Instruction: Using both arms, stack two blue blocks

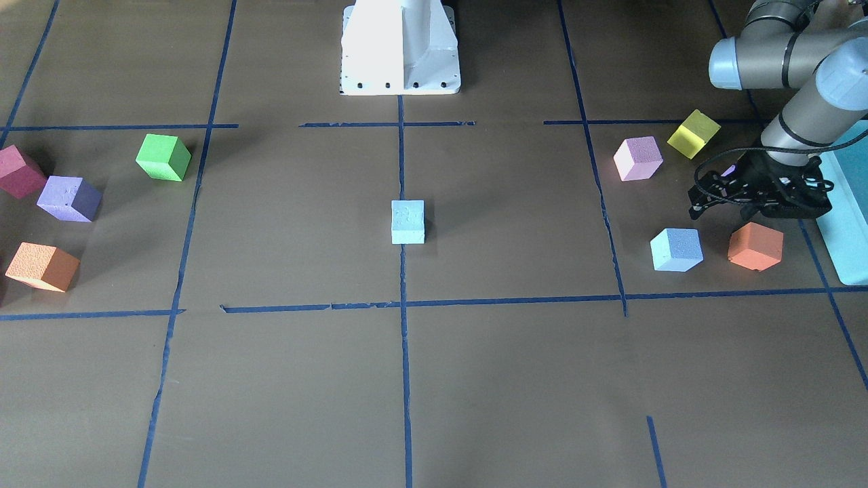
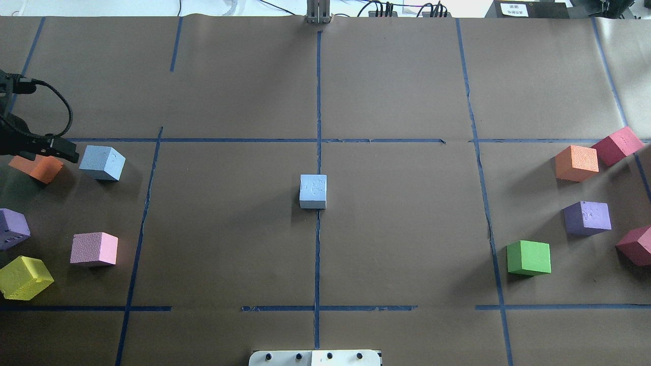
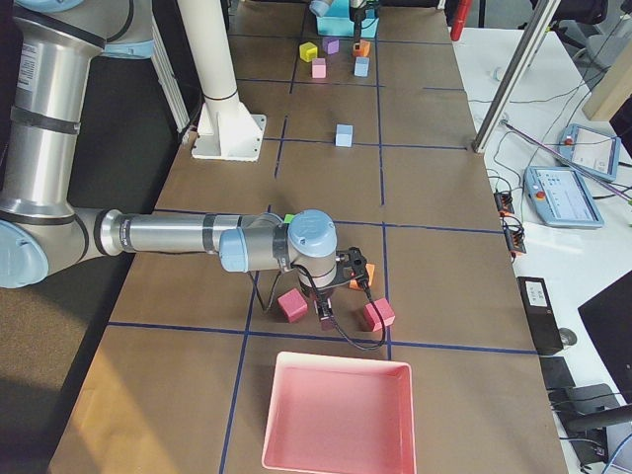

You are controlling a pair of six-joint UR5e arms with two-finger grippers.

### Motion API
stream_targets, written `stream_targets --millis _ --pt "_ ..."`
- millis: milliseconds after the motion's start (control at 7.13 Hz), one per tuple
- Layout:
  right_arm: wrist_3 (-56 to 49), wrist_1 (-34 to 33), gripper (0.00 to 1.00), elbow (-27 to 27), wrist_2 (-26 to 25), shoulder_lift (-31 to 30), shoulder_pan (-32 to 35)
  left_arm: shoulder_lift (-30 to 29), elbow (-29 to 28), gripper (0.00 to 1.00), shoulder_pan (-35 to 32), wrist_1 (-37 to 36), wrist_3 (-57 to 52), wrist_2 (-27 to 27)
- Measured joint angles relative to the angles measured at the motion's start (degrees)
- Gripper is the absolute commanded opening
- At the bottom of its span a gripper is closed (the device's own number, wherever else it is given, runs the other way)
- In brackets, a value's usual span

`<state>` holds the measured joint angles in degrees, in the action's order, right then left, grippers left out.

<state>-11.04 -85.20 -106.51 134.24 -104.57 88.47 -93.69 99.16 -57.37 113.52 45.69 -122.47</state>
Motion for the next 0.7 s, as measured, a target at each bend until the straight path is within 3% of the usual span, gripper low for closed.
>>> stream_targets --millis 421,701 --pt "-0.2 0.2 1.0 0.1 0.1 -0.3 0.0 -5.8 -6.5 1.0 2.8 3.3 3.0 0.8" --pt "-0.3 0.3 1.0 0.3 0.1 -0.5 0.0 -6.3 -8.1 1.0 5.0 3.4 2.7 1.1"
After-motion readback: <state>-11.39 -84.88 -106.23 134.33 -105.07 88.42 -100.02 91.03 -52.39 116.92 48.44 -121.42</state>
